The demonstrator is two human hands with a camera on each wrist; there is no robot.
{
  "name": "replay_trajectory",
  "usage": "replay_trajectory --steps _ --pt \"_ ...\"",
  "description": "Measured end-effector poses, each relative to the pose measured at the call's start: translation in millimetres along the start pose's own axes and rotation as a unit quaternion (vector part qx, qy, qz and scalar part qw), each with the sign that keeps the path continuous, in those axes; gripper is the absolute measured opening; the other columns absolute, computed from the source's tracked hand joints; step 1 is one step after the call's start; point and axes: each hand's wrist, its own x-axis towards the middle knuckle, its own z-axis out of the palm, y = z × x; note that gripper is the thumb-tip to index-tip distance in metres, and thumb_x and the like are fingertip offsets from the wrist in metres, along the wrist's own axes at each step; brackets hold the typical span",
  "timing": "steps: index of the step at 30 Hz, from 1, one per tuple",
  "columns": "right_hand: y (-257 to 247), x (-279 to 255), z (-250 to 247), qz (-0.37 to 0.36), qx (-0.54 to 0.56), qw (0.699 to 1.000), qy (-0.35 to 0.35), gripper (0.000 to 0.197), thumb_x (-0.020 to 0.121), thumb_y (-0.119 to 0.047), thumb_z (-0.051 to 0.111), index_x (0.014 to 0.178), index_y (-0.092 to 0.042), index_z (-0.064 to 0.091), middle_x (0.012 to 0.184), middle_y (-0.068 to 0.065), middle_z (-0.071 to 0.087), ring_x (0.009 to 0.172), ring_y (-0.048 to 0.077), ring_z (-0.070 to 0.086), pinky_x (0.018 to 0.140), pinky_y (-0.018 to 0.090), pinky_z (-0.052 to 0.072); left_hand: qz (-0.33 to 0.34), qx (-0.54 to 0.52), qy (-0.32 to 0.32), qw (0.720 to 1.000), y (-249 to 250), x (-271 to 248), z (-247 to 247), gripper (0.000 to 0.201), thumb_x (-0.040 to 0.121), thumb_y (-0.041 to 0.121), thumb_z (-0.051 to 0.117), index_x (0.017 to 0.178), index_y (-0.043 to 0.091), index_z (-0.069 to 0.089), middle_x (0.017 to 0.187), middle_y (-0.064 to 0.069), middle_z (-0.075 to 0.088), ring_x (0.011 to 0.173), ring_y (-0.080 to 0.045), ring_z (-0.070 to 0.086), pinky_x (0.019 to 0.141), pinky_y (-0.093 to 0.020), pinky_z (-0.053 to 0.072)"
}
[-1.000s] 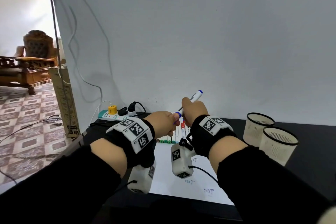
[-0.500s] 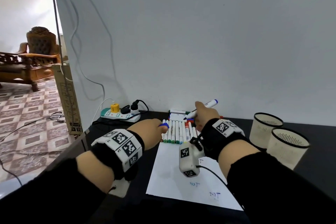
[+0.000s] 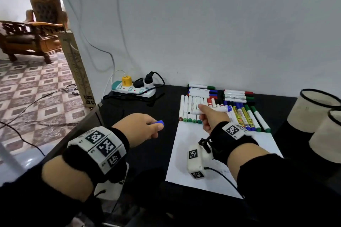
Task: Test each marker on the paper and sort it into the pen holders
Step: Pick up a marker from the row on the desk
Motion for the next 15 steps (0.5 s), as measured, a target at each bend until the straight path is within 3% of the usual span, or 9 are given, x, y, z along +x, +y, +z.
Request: replay_trajectory --steps 3,8,12,15 --pt "5.0 12.5 7.2 -0.005 -0.037 0.999 0.008 0.028 0.083 -0.029 0.070 0.065 -0.012 0.058 0.056 0.002 0.056 0.042 0.009 0.041 0.040 0.020 0.032 -0.002 -0.019 0.009 1.000 -4.8 10.8 -1.9 0.031 0.094 0.041 0.046 0.094 0.020 0.068 0.088 0.007 0.070 0.077 -0.005 0.063 0.075 -0.017 0.045" --pt "12.8 30.5 12.2 -0.074 -0.159 0.984 -0.023 0.030 0.086 -0.031 0.064 0.065 -0.018 0.047 0.059 0.002 0.057 0.054 0.016 0.046 0.057 0.030 0.038 0.002 -0.035 0.005 0.999 -7.1 25.3 -1.6 0.028 0.095 0.043 0.045 0.092 0.025 0.066 0.079 0.015 0.067 0.071 0.003 0.060 0.067 -0.010 0.040" --pt "16.5 33.2 9.1 -0.128 -0.257 0.957 -0.045 0.025 0.089 -0.035 0.060 0.074 -0.019 0.046 0.062 -0.003 0.060 0.063 0.016 0.052 0.073 0.036 0.045 0.004 -0.048 0.002 0.999 -5.4 34.2 2.7 0.027 0.094 0.042 0.046 0.093 0.024 0.066 0.083 0.012 0.069 0.074 -0.001 0.062 0.073 -0.014 0.043" --pt "19.8 34.6 6.8 -0.141 -0.283 0.946 -0.065 0.024 0.090 -0.037 0.058 0.078 -0.020 0.046 0.066 -0.004 0.060 0.061 0.014 0.051 0.075 0.034 0.045 0.001 -0.060 0.006 0.998 -3.4 38.4 7.2 0.024 0.094 0.042 0.046 0.090 0.027 0.064 0.080 0.014 0.068 0.074 0.000 0.061 0.075 -0.016 0.045"
